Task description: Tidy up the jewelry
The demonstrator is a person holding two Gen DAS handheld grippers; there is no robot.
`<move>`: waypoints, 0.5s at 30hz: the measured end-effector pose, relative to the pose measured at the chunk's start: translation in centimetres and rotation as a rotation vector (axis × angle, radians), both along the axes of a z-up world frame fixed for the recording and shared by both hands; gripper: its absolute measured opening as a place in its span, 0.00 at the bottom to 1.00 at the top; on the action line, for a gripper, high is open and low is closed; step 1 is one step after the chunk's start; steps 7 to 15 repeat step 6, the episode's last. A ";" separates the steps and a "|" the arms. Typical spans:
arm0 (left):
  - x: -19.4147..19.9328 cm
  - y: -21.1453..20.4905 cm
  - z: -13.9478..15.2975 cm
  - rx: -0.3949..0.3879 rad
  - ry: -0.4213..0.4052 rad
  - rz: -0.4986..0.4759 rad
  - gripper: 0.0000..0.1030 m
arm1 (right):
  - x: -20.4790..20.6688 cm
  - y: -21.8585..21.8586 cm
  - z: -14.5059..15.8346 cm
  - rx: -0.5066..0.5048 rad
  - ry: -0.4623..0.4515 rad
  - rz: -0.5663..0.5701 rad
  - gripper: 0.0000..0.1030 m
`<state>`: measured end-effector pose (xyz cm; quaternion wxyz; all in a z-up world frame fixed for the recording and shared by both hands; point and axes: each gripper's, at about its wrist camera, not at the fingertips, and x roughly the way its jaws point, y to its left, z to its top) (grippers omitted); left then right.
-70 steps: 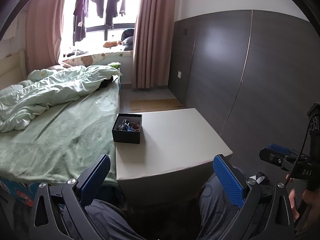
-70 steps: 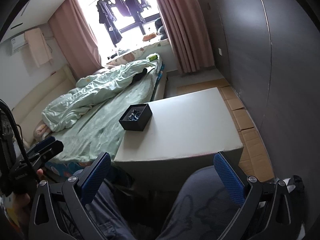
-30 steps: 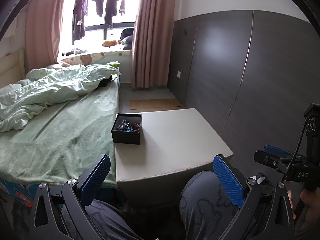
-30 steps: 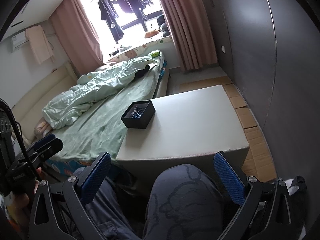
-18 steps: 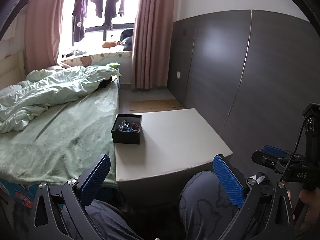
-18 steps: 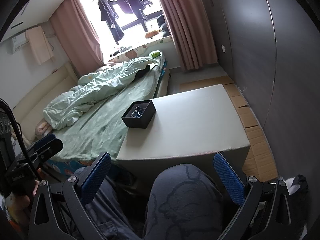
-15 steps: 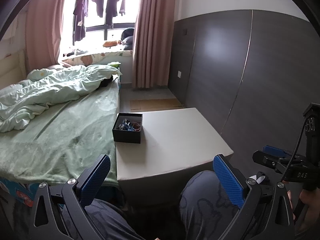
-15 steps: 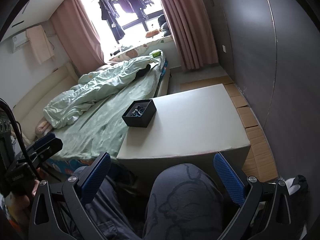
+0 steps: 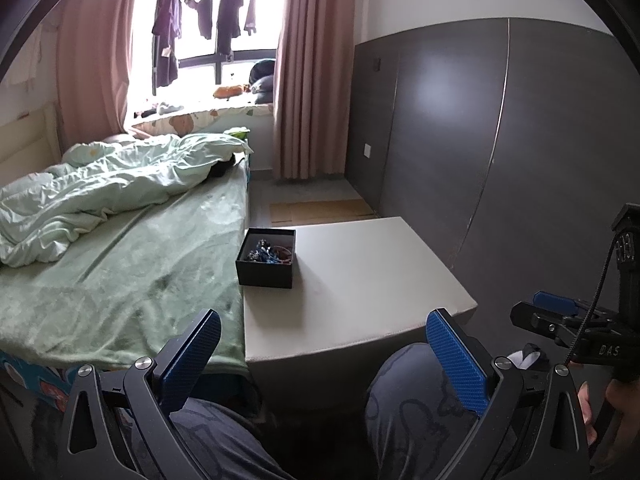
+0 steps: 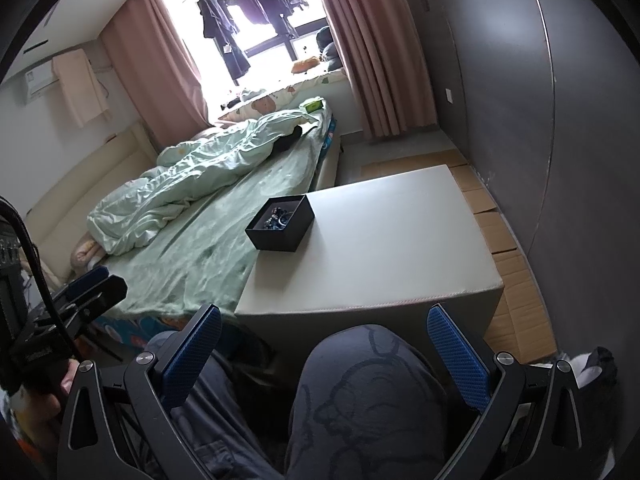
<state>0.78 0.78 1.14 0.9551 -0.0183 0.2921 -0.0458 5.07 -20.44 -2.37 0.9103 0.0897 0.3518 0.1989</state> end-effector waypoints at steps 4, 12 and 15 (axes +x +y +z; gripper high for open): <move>0.2 0.2 -0.2 -0.007 -0.005 -0.003 1.00 | 0.1 0.4 -0.3 -0.005 0.010 -0.002 1.00; 0.4 0.4 -0.2 -0.013 -0.012 -0.007 1.00 | 0.3 0.6 -0.5 -0.008 0.017 -0.003 1.00; 0.4 0.4 -0.2 -0.013 -0.012 -0.007 1.00 | 0.3 0.6 -0.5 -0.008 0.017 -0.003 1.00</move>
